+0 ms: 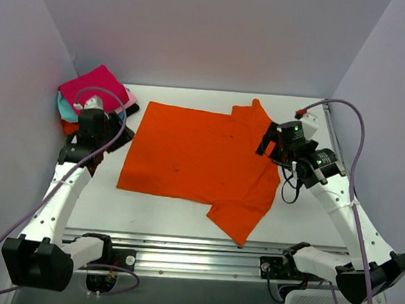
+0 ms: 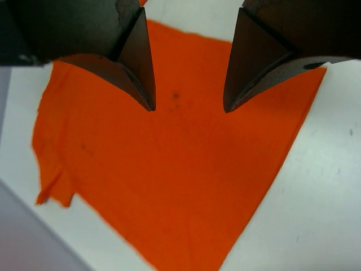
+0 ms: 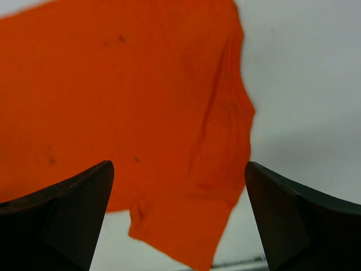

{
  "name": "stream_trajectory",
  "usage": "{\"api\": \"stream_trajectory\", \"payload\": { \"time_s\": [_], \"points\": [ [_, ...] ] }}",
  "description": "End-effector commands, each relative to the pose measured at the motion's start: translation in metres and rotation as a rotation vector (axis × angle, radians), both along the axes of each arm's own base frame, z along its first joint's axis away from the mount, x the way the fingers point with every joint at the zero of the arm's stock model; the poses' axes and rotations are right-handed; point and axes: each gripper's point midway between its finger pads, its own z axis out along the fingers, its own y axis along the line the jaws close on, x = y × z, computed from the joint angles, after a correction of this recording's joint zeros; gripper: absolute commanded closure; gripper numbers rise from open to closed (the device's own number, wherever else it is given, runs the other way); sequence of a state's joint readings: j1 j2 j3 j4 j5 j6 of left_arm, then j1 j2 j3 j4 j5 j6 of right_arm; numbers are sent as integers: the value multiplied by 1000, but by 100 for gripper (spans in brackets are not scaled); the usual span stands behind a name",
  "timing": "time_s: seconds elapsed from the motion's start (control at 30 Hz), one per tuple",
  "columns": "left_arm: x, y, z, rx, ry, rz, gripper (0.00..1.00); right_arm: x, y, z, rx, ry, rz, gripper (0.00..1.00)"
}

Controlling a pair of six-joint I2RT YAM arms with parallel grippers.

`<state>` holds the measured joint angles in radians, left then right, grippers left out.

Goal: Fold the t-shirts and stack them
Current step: Flatten out the tshirt, then grap the side of the flattened tshirt closest away from the robot with both arms

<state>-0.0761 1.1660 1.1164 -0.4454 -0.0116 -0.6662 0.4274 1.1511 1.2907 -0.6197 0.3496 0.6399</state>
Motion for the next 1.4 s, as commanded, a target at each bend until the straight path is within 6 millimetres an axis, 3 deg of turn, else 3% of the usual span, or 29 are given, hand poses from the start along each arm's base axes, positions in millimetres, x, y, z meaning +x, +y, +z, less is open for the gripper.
{"api": "stream_trajectory", "payload": {
  "time_s": [0.0, 0.03, 0.2, 0.27, 0.47, 0.53, 0.67, 0.9, 1.07, 1.37],
  "points": [
    [-51, 4, -60, 60, 199, 5, 41, -61, 10, -54, 31, 286, 78, 4],
    [-65, 1, -79, 49, 244, -6, 41, -72, 5, -70, 0, 351, 83, 4],
    [-111, -22, -99, -32, 287, -95, 41, -115, -3, -107, -34, 539, 100, 5],
    [-127, -28, -108, -35, 303, -119, 41, -139, -6, -134, -45, 646, 111, 5],
    [-129, -39, -105, -41, 292, -146, 41, -197, 8, -178, 60, 804, 174, 9],
    [-127, -38, -103, -26, 297, -150, 42, -207, 12, -182, 78, 811, 179, 10],
    [-119, -41, -105, -24, 306, -160, 42, -235, 30, -211, 150, 851, 220, 11],
    [-112, -46, -109, -26, 326, -170, 43, -236, 64, -238, 177, 815, 249, 12],
    [-114, -49, -106, 1, 328, -192, 43, -219, 70, -253, 119, 777, 231, 12],
    [-120, -46, -103, 64, 318, -209, 43, -214, 63, -276, 59, 791, 189, 16]
  ]
}}
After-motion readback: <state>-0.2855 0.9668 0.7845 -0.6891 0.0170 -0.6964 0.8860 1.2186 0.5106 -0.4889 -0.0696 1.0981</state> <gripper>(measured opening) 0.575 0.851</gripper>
